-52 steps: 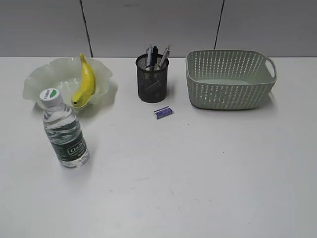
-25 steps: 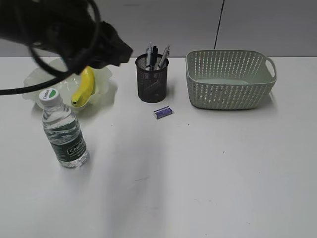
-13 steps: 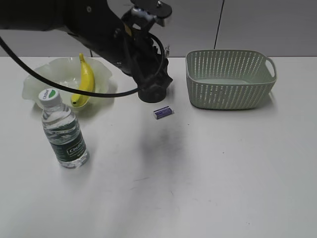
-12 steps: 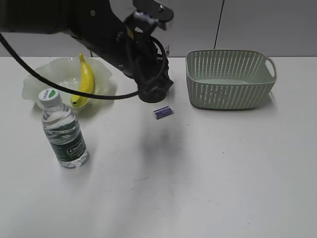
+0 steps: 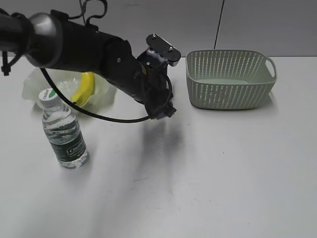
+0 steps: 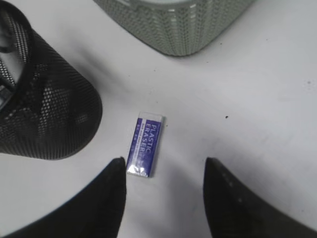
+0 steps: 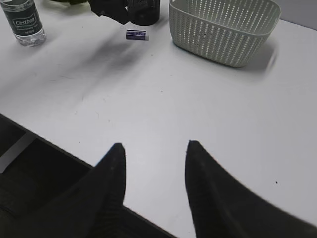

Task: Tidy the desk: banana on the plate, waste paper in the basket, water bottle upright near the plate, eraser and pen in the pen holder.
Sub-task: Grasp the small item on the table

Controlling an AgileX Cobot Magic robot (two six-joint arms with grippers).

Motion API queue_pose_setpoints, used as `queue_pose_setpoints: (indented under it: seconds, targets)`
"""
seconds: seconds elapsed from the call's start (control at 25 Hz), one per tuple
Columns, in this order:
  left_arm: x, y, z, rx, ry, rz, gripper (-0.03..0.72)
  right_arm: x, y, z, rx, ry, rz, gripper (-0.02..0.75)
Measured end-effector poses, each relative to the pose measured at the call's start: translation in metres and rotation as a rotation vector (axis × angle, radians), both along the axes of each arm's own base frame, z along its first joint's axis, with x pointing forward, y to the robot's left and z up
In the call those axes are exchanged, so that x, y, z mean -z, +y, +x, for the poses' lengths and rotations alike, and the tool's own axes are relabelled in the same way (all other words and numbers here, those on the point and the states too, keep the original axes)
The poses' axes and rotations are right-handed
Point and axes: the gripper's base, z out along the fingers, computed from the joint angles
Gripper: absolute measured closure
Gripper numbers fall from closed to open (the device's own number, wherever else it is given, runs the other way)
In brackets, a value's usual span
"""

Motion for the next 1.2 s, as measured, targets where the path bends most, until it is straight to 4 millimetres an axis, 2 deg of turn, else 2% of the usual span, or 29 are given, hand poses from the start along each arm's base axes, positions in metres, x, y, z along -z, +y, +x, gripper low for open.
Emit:
queue_pose_setpoints:
  seconds: [0.36, 0.64, 0.88, 1.2]
  targets:
    - [0.03, -0.006, 0.009, -0.005, -0.033, -0.021, 0.306, 0.0, 0.0, 0.0, 0.0, 0.0, 0.0, 0.409]
    - [0.04, -0.007, 0.015, -0.015, -0.075, -0.05, 0.305, 0.0, 0.0, 0.0, 0.0, -0.001, 0.0, 0.409]
    - [0.06, -0.007, 0.017, -0.019, -0.057, -0.035, 0.305, 0.0, 0.0, 0.0, 0.001, -0.002, 0.0, 0.409]
    - [0.069, -0.007, 0.021, -0.025, -0.089, -0.057, 0.304, 0.0, 0.0, 0.0, 0.001, -0.002, 0.0, 0.409]
